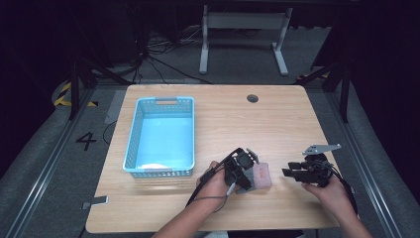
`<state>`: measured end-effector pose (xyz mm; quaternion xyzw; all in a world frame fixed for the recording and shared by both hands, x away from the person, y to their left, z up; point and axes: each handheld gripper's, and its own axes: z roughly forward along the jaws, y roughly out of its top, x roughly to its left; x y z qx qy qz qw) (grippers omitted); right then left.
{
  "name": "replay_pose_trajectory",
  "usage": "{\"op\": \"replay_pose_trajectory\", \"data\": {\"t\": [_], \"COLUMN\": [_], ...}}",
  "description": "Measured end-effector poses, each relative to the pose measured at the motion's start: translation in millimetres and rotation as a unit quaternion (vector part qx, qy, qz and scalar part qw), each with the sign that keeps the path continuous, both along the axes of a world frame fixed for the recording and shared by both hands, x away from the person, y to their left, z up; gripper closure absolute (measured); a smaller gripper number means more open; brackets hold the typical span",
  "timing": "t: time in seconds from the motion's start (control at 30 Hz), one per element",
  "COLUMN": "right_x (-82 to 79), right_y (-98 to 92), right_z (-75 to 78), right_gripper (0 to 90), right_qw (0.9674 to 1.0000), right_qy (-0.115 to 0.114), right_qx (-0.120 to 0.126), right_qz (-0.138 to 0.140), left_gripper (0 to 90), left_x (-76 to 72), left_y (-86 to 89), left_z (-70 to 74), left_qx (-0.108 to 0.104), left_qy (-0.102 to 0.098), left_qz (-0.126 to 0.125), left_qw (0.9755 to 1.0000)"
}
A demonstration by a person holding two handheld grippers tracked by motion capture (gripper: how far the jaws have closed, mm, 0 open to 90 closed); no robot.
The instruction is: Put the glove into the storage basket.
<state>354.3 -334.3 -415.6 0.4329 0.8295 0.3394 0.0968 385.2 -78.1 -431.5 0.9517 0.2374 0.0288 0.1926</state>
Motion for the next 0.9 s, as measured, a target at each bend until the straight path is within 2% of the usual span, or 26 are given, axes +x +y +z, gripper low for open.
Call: {"op": "replay_pose_trajectory", "data": {"t": [0.13, 0.2, 0.33, 0.57, 0.63, 0.7, 0.8, 0.9], "right_x": [0.1, 0.2, 0.4, 2.7, 4.0, 6.1, 9.5, 12.7], "right_y": [0.3, 0.5, -0.1, -5.0, -6.1, -7.2, -6.6, -4.2], "right_z": [0.5, 0.7, 1.1, 2.5, 2.8, 2.9, 2.7, 3.2], "right_gripper": [57.4, 57.4, 57.3, 57.3, 57.4, 57.8, 58.4, 58.4], "right_qw": [1.0, 1.0, 1.0, 0.9999, 0.9998, 0.9998, 0.9998, 0.9998], "right_qy": [0.0, -0.001, -0.001, -0.003, -0.004, -0.002, -0.001, -0.001], "right_qx": [0.003, 0.003, 0.004, 0.013, 0.016, 0.017, 0.019, 0.02], "right_qz": [0.0, 0.001, 0.001, -0.004, -0.007, -0.006, -0.006, -0.002], "left_gripper": [48.3, 57.9, 64.6, 69.2, 69.3, 69.5, 69.6, 69.5], "left_x": [-1.0, -2.7, -5.8, -6.6, -7.0, -5.2, -3.9, -3.9], "left_y": [0.1, -1.1, -1.7, 2.6, 8.3, 12.0, 19.1, 27.0], "left_z": [1.4, 2.1, 2.6, 8.9, 18.9, 26.3, 38.3, 53.6], "left_qx": [0.0, 0.002, 0.003, -0.004, -0.017, -0.016, -0.027, -0.037], "left_qy": [-0.002, -0.007, -0.014, -0.026, -0.031, -0.03, -0.026, -0.034], "left_qz": [0.005, 0.002, -0.005, -0.015, -0.016, -0.016, -0.012, -0.008], "left_qw": [1.0, 1.0, 0.9999, 0.9995, 0.9993, 0.9993, 0.9992, 0.9987]}}
